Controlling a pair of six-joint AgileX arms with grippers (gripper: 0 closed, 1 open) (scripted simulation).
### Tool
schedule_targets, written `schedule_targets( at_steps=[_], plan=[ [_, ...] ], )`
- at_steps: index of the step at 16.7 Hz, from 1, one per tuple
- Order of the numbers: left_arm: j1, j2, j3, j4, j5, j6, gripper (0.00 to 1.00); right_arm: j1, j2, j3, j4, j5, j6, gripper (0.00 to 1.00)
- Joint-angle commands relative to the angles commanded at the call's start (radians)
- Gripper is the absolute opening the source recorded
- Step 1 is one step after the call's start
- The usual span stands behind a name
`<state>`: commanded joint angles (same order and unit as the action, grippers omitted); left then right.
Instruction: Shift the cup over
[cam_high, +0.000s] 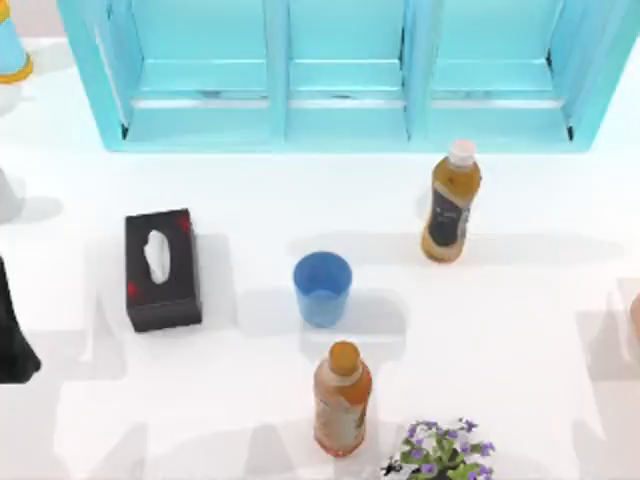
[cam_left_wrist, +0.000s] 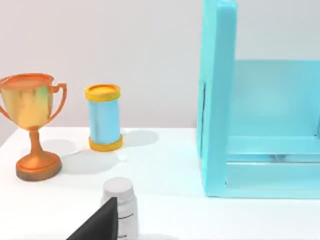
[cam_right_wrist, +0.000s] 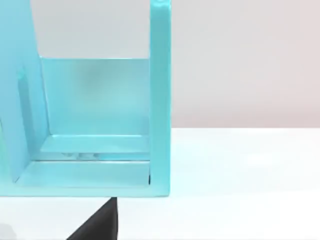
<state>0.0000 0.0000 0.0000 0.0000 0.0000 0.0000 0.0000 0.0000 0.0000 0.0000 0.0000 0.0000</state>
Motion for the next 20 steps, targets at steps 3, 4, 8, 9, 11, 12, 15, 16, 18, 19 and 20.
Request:
schedule_targets(
  at_steps=[3,4,8,9,11,12,15,16,18,19,20],
  plan=[
    [-0.005,0.008,0.009,-0.008,0.0,-0.003,1.0,0.0,0.0,0.0,0.0,0.0,0.0,1.0],
    [-0.014,0.025,0.026,-0.024,0.001,-0.009,1.0,0.0,0.0,0.0,0.0,0.0,0.0,1.0],
    [-0.089,0.194,0.191,-0.16,0.004,-0.073,1.0,0.0,0.0,0.0,0.0,0.0,0.0,1.0],
    [-0.113,0.259,0.25,-0.206,0.005,-0.096,1.0,0.0,0.0,0.0,0.0,0.0,0.0,1.0],
    [-0.166,0.414,0.393,-0.309,0.01,-0.151,1.0,0.0,0.0,0.0,0.0,0.0,0.0,1.0],
    [-0.194,0.499,0.476,-0.361,0.014,-0.18,1.0,0.0,0.0,0.0,0.0,0.0,0.0,1.0],
    [-0.273,0.762,0.746,-0.511,0.029,-0.267,1.0,0.0,0.0,0.0,0.0,0.0,0.0,1.0],
    [-0.298,0.849,0.836,-0.558,0.035,-0.294,1.0,0.0,0.0,0.0,0.0,0.0,0.0,1.0],
    [-0.344,1.017,1.003,-0.644,0.042,-0.346,1.0,0.0,0.0,0.0,0.0,0.0,0.0,1.0],
    [-0.365,1.093,1.079,-0.685,0.044,-0.369,1.0,0.0,0.0,0.0,0.0,0.0,0.0,1.0],
    [-0.387,1.163,1.146,-0.727,0.045,-0.391,1.0,0.0,0.0,0.0,0.0,0.0,0.0,1.0]
  ],
)
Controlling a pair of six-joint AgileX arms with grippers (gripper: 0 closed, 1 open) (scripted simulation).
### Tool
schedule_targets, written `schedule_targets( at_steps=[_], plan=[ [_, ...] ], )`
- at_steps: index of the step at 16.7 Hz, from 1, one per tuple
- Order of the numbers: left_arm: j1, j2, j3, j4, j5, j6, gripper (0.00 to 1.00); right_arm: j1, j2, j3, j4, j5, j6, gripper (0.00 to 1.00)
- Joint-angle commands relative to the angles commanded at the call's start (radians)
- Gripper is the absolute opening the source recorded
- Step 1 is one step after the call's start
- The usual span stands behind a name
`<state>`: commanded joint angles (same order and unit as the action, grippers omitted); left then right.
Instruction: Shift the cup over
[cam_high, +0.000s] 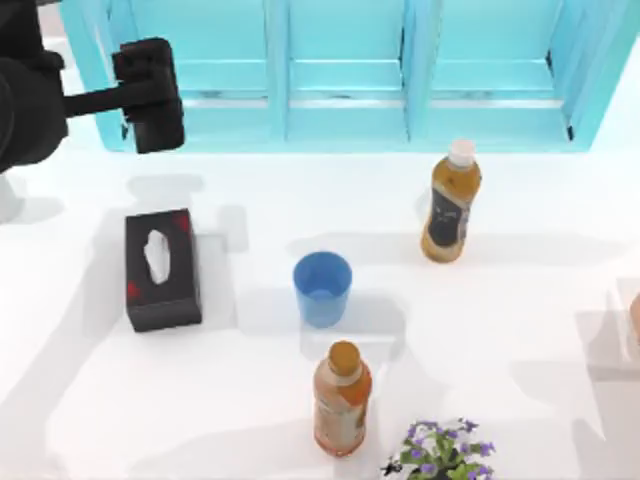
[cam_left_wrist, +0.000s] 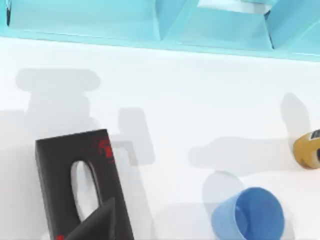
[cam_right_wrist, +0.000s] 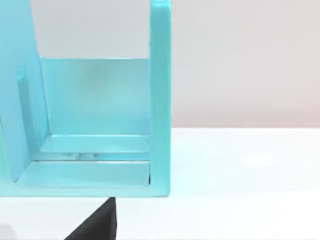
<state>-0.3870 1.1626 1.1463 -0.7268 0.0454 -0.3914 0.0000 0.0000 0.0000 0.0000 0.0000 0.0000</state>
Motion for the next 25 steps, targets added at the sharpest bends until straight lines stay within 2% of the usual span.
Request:
schedule_targets(
  at_steps=[10,14,18,25],
  plan=[
    [-0.227,0.762,0.727,-0.484,-0.035,-0.208,1.0,0.0,0.0,0.0,0.0,0.0,0.0,1.0],
    [-0.31,1.012,0.945,-0.654,-0.042,-0.283,1.0,0.0,0.0,0.0,0.0,0.0,0.0,1.0],
    [-0.358,1.132,1.055,-0.747,-0.042,-0.323,1.0,0.0,0.0,0.0,0.0,0.0,0.0,1.0],
    [-0.356,1.136,1.041,-0.732,-0.041,-0.322,1.0,0.0,0.0,0.0,0.0,0.0,0.0,1.0]
  ],
)
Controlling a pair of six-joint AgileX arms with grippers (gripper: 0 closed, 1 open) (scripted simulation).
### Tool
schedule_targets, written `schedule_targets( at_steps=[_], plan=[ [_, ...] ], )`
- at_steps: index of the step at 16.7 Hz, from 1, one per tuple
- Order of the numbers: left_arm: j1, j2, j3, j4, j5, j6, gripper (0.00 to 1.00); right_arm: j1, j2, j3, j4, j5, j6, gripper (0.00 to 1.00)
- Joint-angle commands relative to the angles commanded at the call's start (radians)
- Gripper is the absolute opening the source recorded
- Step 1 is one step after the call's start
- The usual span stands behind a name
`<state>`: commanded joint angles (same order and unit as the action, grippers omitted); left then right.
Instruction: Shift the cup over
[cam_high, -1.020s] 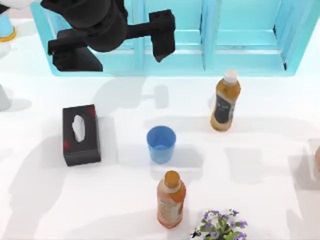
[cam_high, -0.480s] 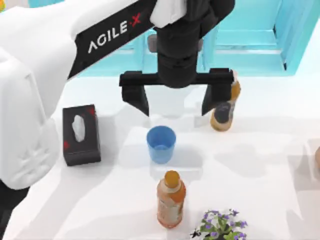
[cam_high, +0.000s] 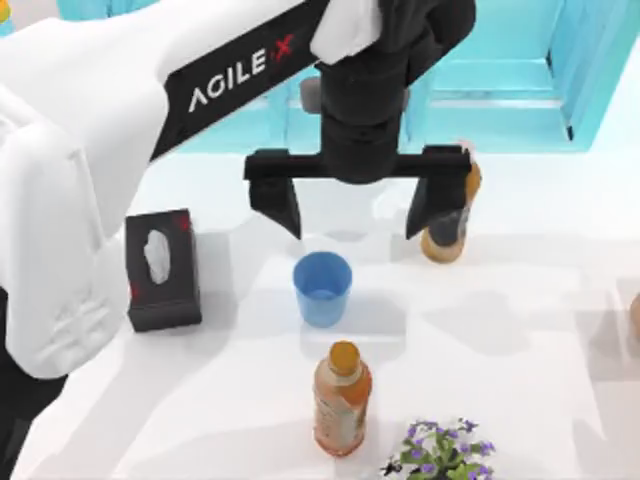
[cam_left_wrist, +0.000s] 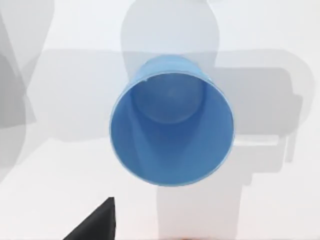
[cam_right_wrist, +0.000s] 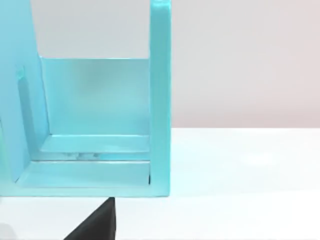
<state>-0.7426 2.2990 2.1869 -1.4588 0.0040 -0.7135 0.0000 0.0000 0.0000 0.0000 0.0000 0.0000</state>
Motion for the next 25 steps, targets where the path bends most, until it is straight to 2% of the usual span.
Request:
schedule_targets(
  at_steps=[8,14,25],
  plan=[
    [-0.001,0.019,-0.309,0.331,0.0,0.001,1.0,0.0,0.0,0.0,0.0,0.0,0.0,1.0],
    [-0.001,0.023,-0.341,0.363,0.0,0.0,1.0,0.0,0.0,0.0,0.0,0.0,0.0,1.0],
    [-0.001,0.023,-0.341,0.363,0.0,0.0,0.17,0.0,0.0,0.0,0.0,0.0,0.0,1.0]
  ],
)
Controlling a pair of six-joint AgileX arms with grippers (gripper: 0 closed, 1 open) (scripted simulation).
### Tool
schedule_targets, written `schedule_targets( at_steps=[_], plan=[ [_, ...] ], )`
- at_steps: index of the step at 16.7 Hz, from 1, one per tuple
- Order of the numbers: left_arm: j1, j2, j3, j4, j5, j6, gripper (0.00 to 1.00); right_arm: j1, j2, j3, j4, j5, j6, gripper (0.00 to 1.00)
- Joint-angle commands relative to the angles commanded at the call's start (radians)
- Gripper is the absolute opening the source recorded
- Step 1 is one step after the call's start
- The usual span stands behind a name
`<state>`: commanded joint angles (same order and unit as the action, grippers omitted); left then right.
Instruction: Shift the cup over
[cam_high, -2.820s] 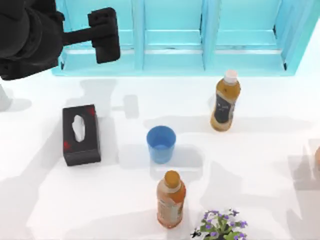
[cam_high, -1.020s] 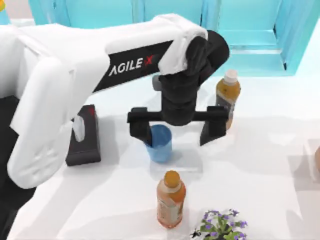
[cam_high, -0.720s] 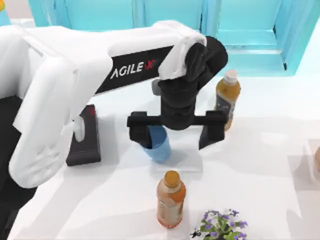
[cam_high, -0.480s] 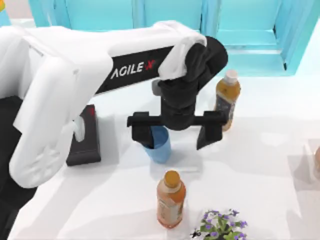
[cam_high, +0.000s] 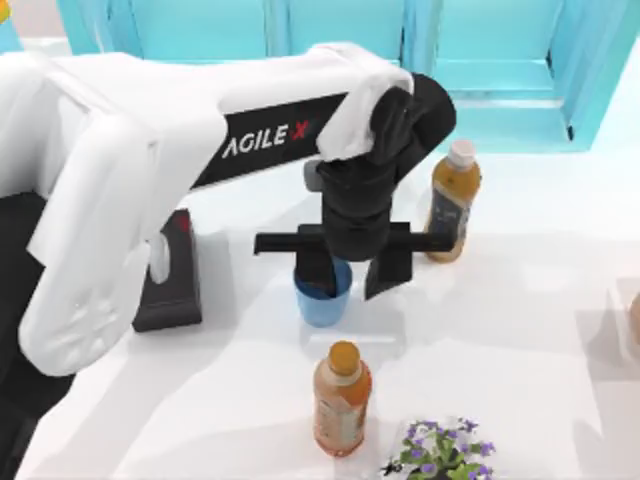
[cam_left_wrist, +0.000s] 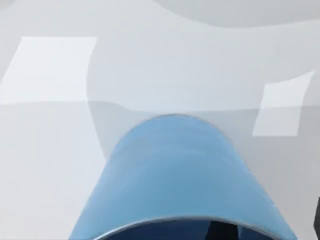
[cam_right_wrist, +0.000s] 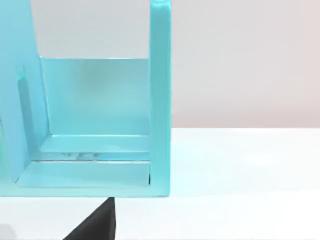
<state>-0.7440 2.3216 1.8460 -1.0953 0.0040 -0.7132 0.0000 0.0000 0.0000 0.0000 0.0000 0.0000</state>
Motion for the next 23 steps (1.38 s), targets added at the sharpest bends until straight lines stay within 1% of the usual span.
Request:
schedule_targets(
  at_steps=[2,3,12,14,17,21,23],
  plan=[
    [0.0,0.0,0.0,0.0,0.0,0.0,0.02,0.0,0.0,0.0,0.0,0.0,0.0,1.0],
    [0.0,0.0,0.0,0.0,0.0,0.0,0.0,0.0,0.0,0.0,0.0,0.0,0.0,1.0],
    [0.003,-0.004,-0.001,0.001,0.0,0.003,0.0,0.0,0.0,0.0,0.0,0.0,0.0,1.0],
    [0.031,-0.035,-0.006,0.013,-0.003,0.036,0.0,0.0,0.0,0.0,0.0,0.0,0.0,1.0],
    [0.128,-0.135,-0.04,0.031,-0.021,0.144,0.0,0.0,0.0,0.0,0.0,0.0,0.0,1.0],
    [0.333,-0.289,-0.139,0.021,-0.057,0.352,0.0,0.0,0.0,0.0,0.0,0.0,0.0,1.0],
    [0.441,-0.352,-0.205,0.007,-0.062,0.46,0.0,0.0,0.0,0.0,0.0,0.0,0.0,1.0]
  ],
)
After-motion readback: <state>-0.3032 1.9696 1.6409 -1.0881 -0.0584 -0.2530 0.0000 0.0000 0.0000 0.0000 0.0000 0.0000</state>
